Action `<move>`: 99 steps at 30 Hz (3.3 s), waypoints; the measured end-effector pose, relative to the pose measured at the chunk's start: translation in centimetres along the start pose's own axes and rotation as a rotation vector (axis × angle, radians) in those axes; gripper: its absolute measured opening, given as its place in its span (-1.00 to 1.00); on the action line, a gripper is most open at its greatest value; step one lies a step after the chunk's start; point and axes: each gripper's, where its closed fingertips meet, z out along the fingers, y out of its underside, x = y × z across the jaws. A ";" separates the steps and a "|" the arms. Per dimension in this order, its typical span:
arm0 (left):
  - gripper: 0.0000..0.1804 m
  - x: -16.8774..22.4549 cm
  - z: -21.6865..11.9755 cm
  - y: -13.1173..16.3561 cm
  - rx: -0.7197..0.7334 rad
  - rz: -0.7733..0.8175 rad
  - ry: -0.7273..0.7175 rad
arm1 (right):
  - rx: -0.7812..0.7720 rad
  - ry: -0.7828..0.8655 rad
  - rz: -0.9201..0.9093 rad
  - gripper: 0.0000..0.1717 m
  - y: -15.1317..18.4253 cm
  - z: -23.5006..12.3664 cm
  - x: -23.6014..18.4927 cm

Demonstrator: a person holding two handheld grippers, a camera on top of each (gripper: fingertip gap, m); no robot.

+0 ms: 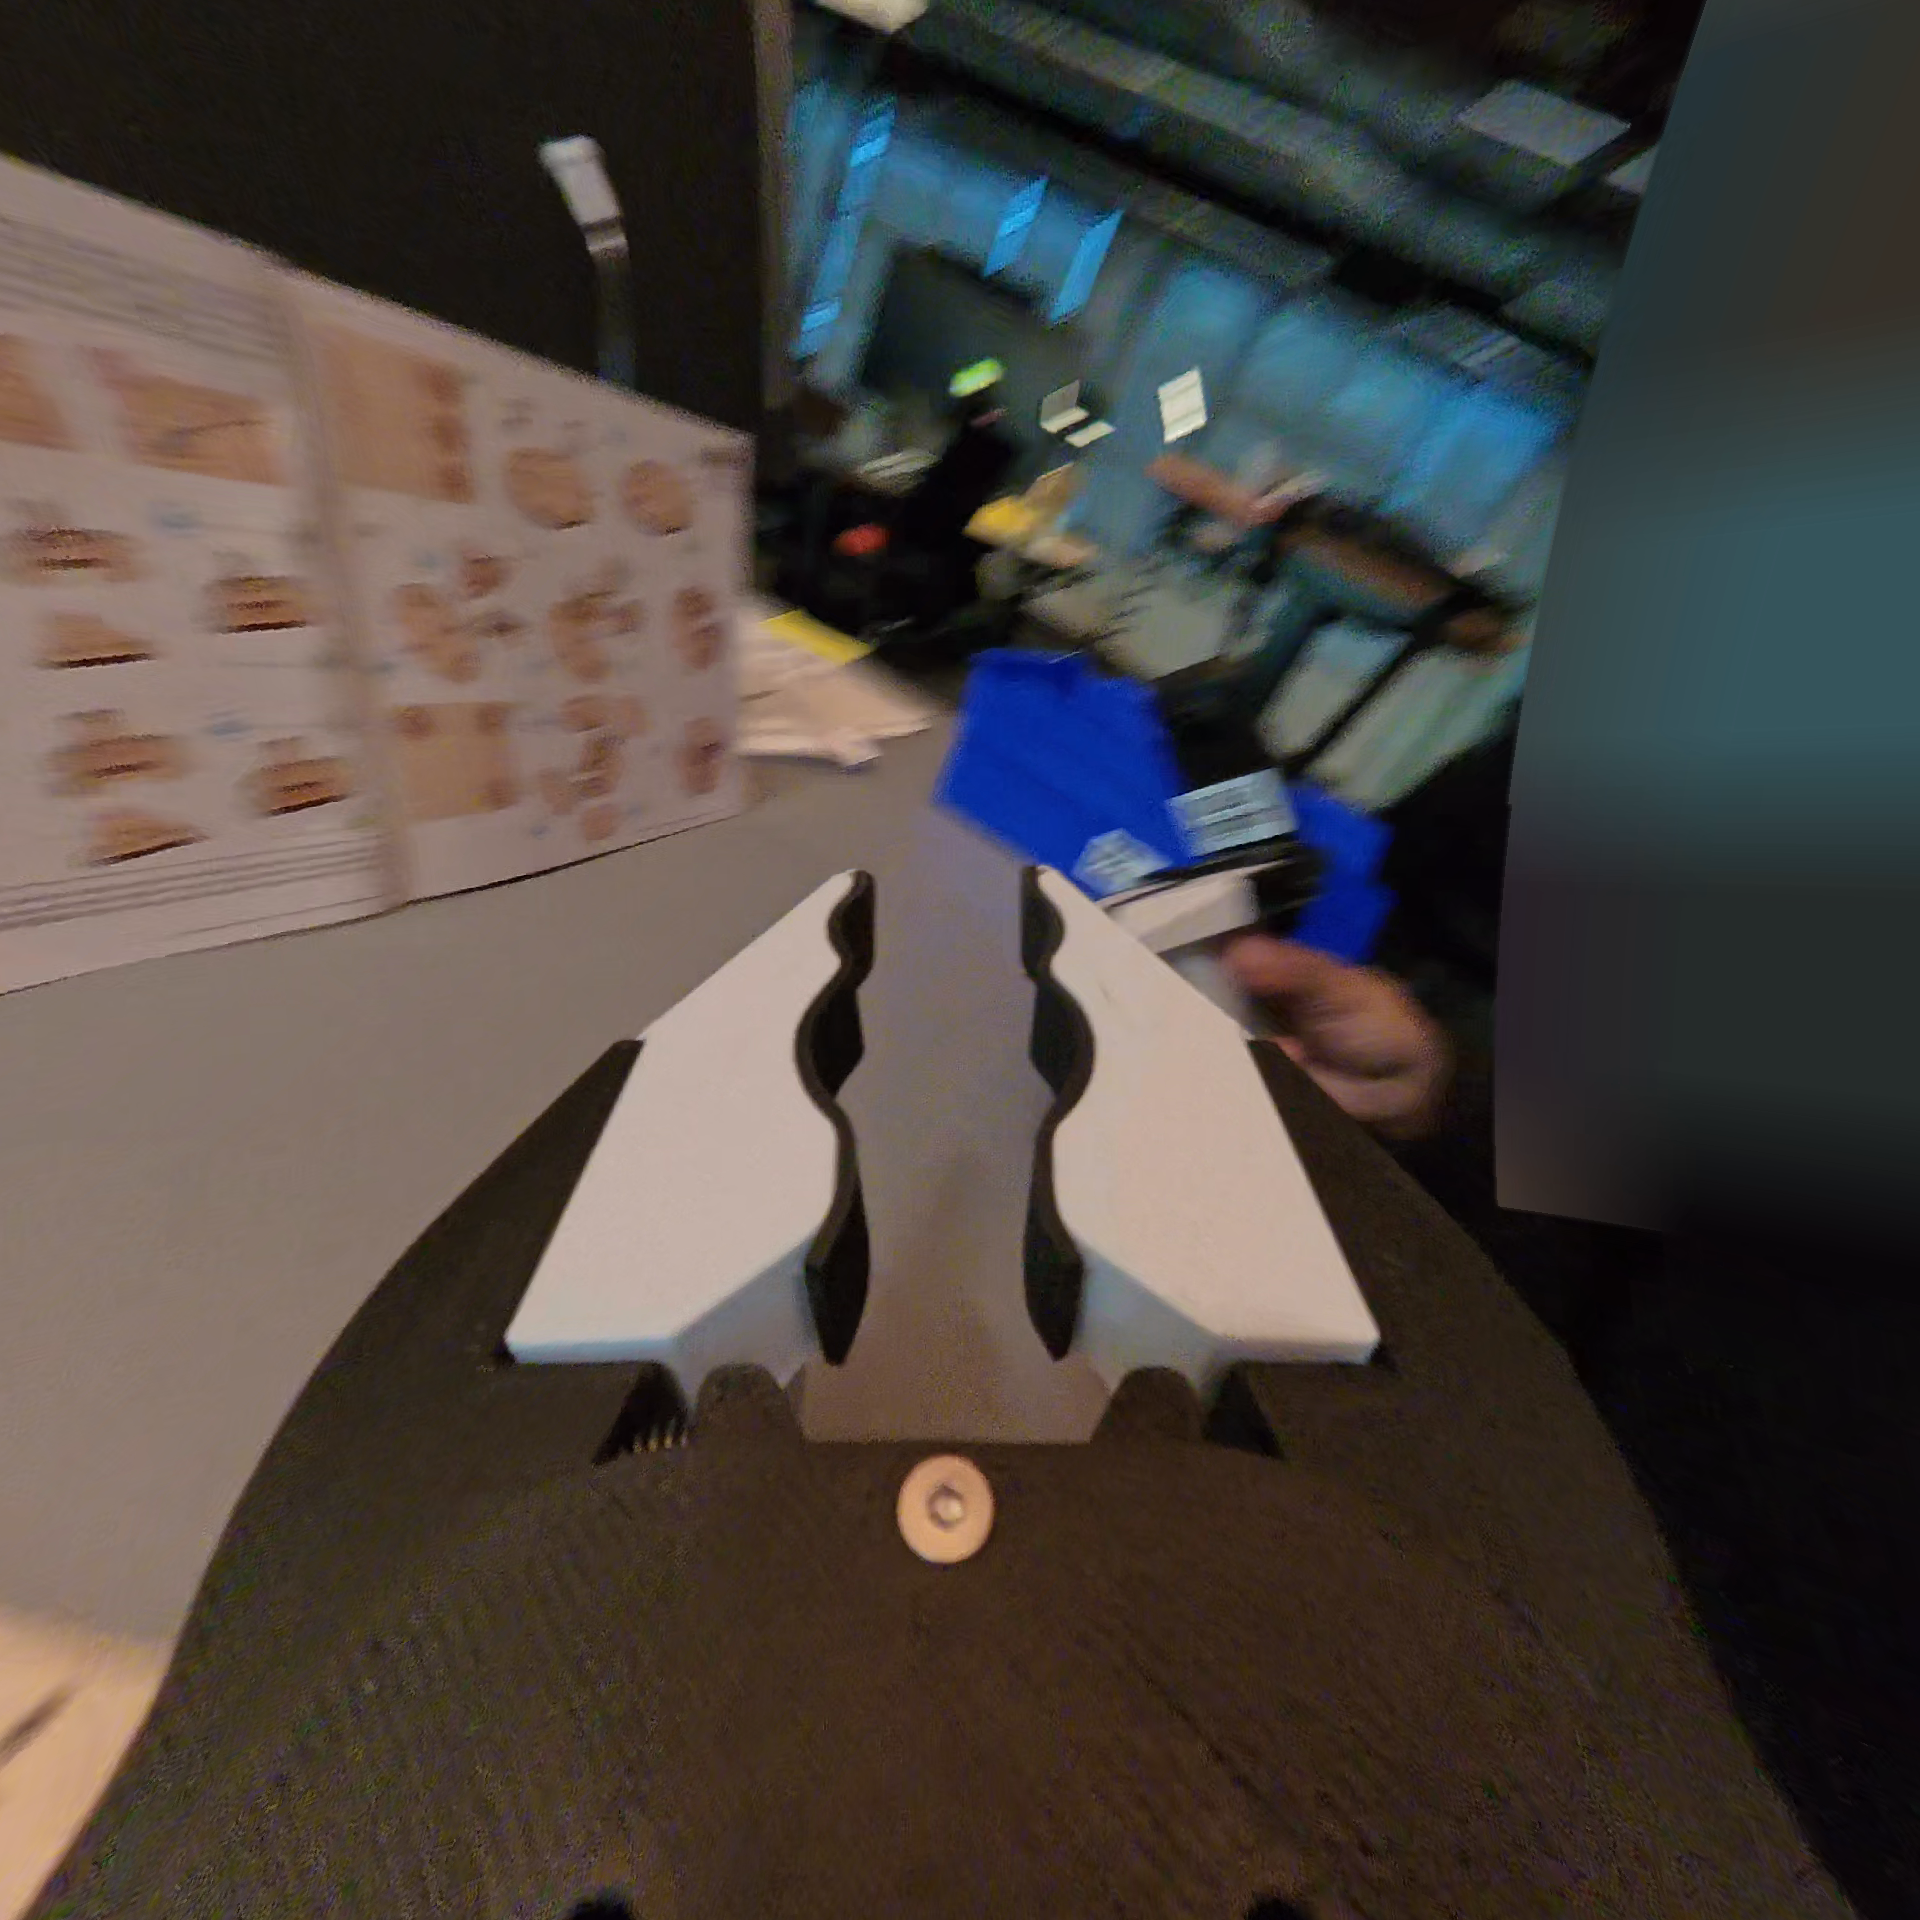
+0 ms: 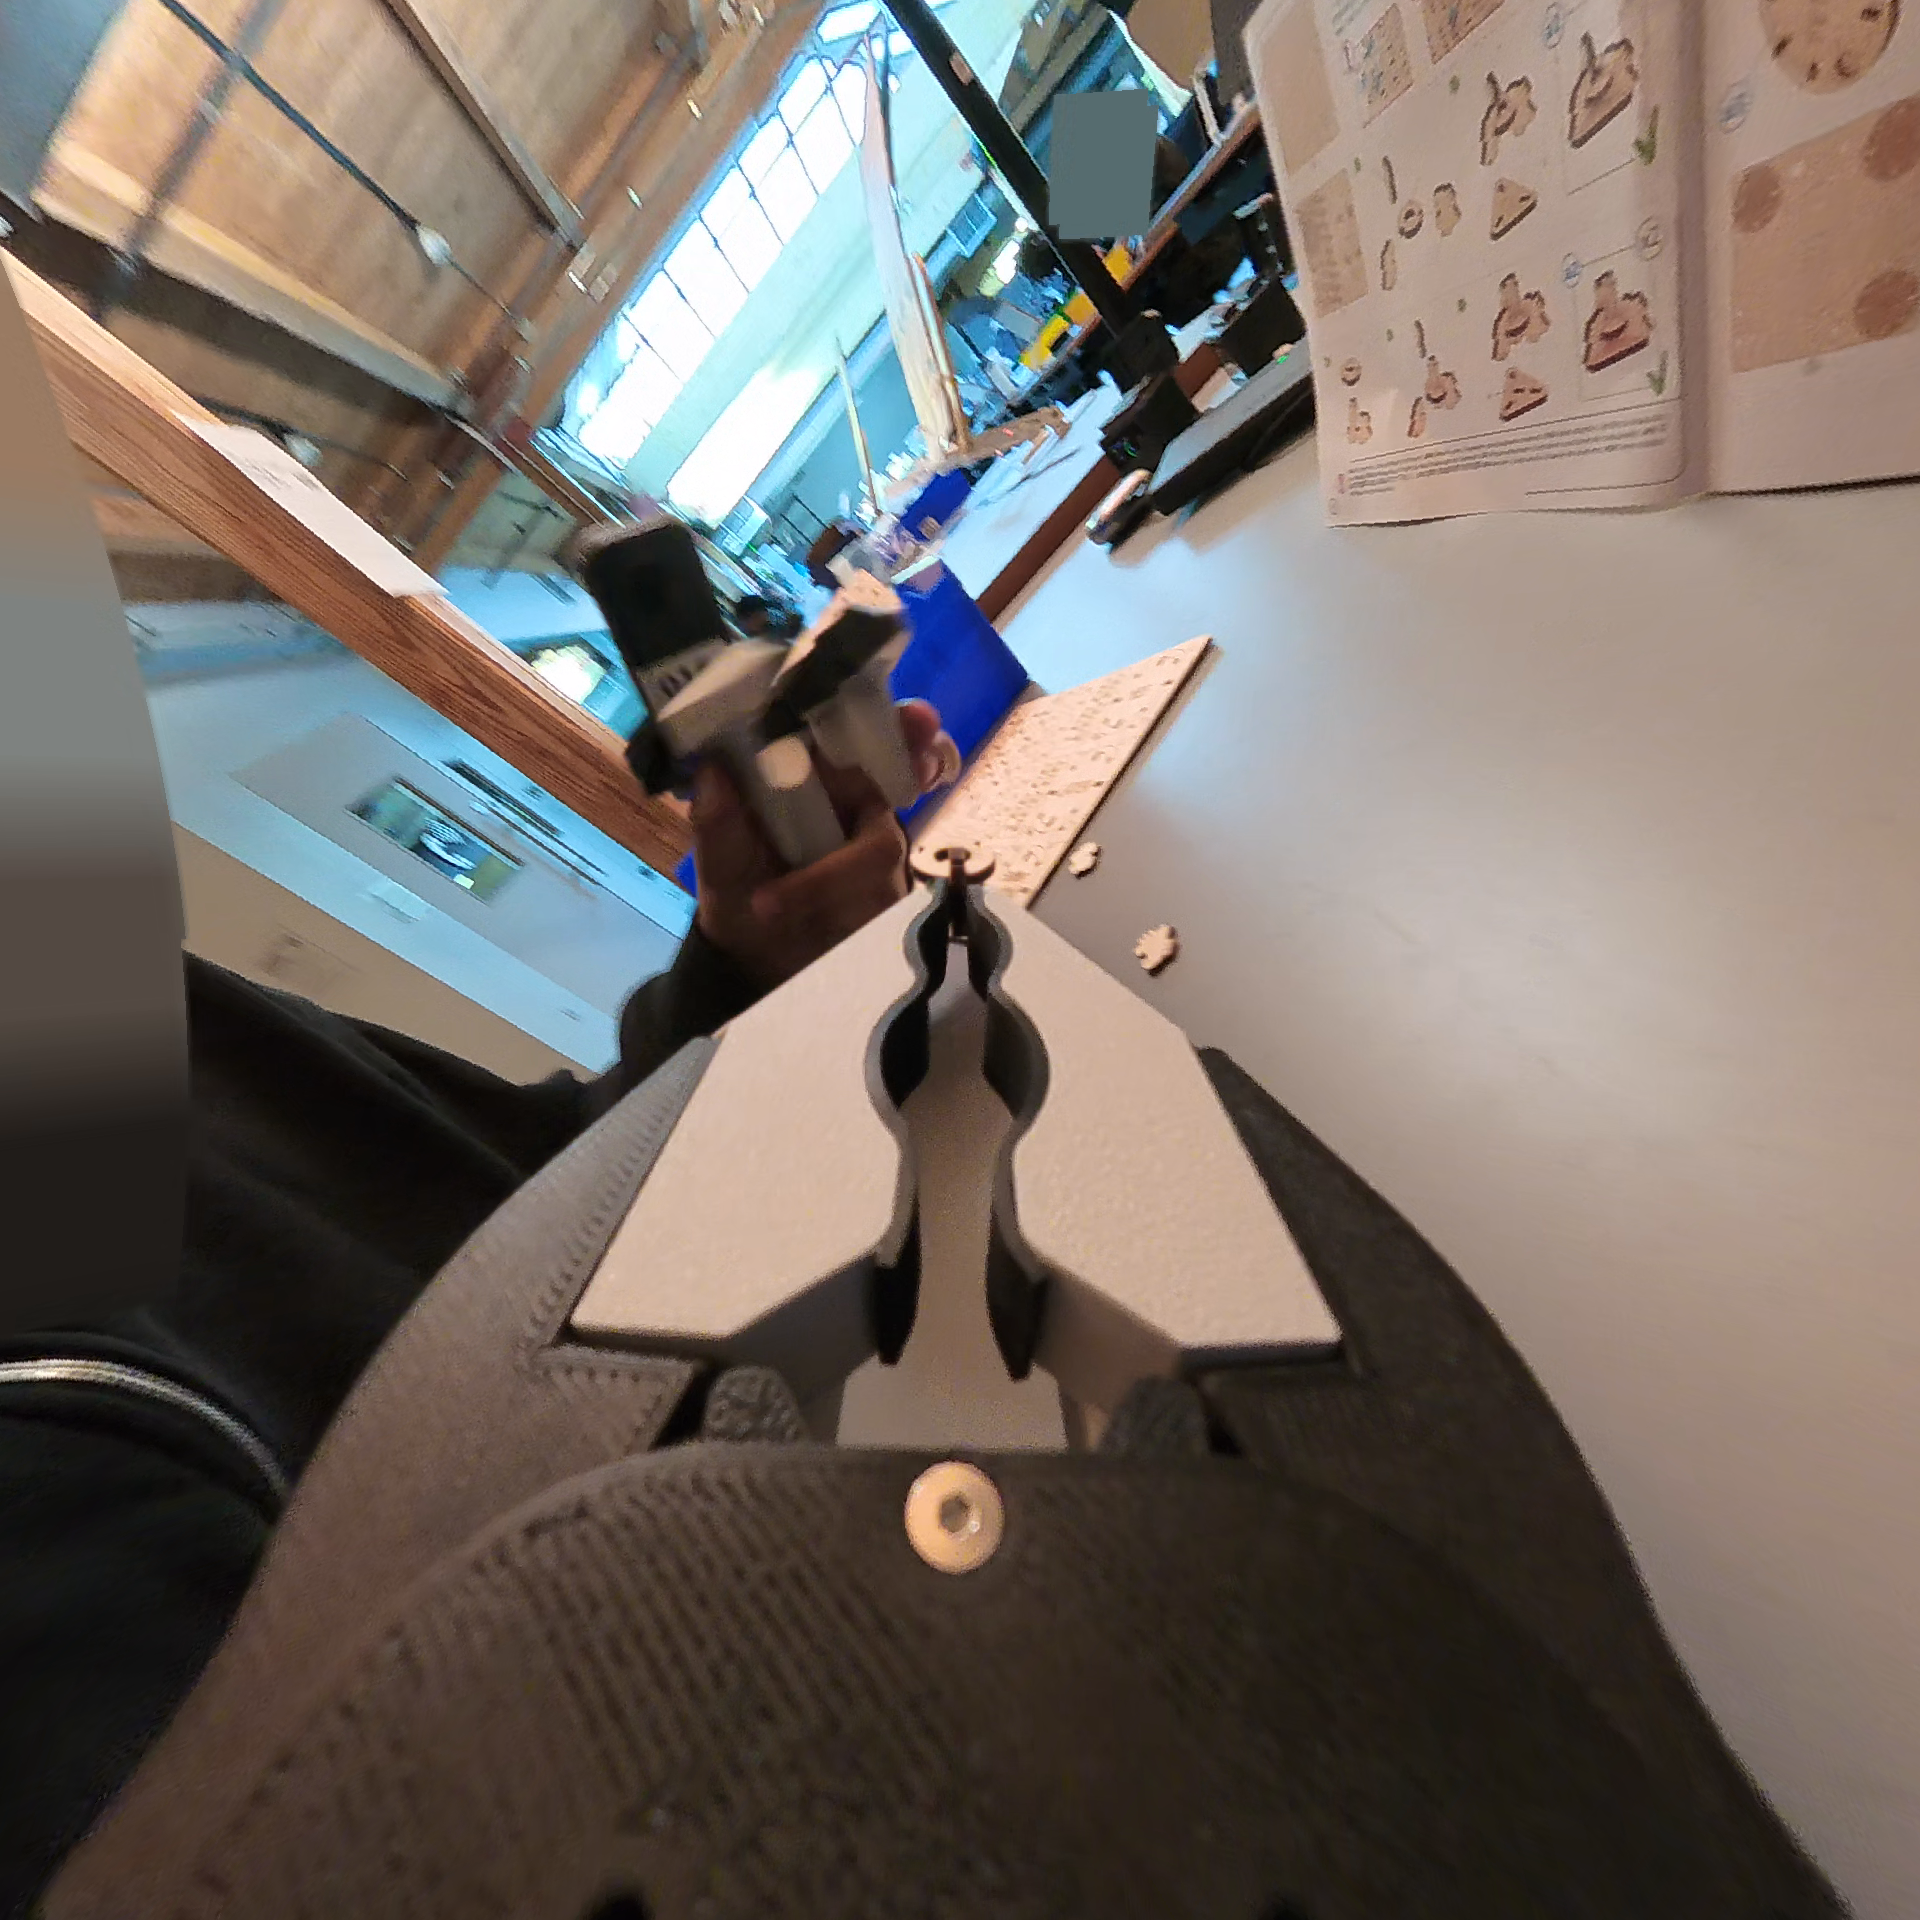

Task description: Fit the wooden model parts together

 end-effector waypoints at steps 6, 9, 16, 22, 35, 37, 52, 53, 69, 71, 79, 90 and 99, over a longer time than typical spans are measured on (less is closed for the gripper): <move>-0.69 -5.5 -2.4 7.3 -0.449 0.202 -0.333 | -0.080 0.144 -0.203 -1.00 0.7 0.1 1.0; -0.62 -4.2 -1.7 9.4 -0.552 0.190 -0.292 | -0.139 0.221 -0.312 -1.00 1.5 0.4 1.9; -0.64 -4.7 -1.2 11.4 -0.679 0.367 -0.420 | -0.189 0.247 -0.398 -1.00 2.4 0.9 2.0; -0.80 -5.3 -0.9 12.0 -0.702 0.338 -0.435 | -0.190 0.242 -0.395 -1.00 2.5 0.9 1.9; -0.93 -4.4 -0.5 10.7 -0.621 0.381 -0.404 | -0.412 0.397 -0.491 -0.99 5.3 0.8 4.4; -0.93 -4.5 -0.4 10.3 -0.597 0.380 -0.406 | -0.425 0.405 -0.487 -0.99 5.5 0.7 4.6; -0.93 -4.1 -0.3 9.2 -0.520 0.339 -0.376 | -0.478 0.408 -0.427 -0.83 6.2 0.3 5.2; -0.93 -4.0 -0.3 9.1 -0.508 0.336 -0.370 | -0.455 0.399 -0.423 -0.79 5.8 0.3 5.1; -0.93 3.7 2.3 6.8 -0.273 0.600 -0.118 | -0.129 -0.028 -0.064 -0.74 2.2 1.4 -1.2; -0.93 4.1 2.5 7.0 -0.273 0.614 -0.112 | -0.140 -0.035 -0.054 -0.78 2.4 1.4 -1.3; -0.82 4.7 2.4 7.3 -0.272 0.549 -0.046 | -0.173 -0.047 -0.066 -1.00 2.5 1.0 -1.4; -0.78 4.5 1.7 9.9 -0.421 0.437 0.060 | -0.474 0.086 -0.456 -0.99 6.4 1.0 -0.9; -0.98 5.2 1.1 11.1 -0.495 0.384 0.144 | -0.523 0.088 -0.574 -0.98 7.1 0.9 -1.0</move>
